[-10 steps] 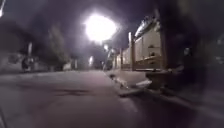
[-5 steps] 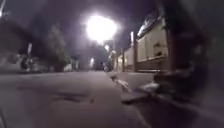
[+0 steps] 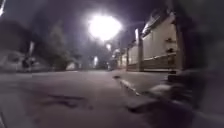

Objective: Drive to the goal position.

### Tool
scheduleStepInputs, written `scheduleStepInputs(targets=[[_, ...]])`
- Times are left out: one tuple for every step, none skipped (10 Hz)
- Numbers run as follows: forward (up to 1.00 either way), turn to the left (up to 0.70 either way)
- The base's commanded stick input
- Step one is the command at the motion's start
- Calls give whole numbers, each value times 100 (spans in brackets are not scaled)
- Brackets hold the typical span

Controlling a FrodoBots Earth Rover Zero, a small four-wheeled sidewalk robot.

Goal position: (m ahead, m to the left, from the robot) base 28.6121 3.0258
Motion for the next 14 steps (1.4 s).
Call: scheduleStepInputs(targets=[[70,0],[70,0],[70,0],[70,0],[70,0],[70,0],[70,0],[70,0],[70,0],[70,0],[70,0],[70,0],[70,0],[70,0]])
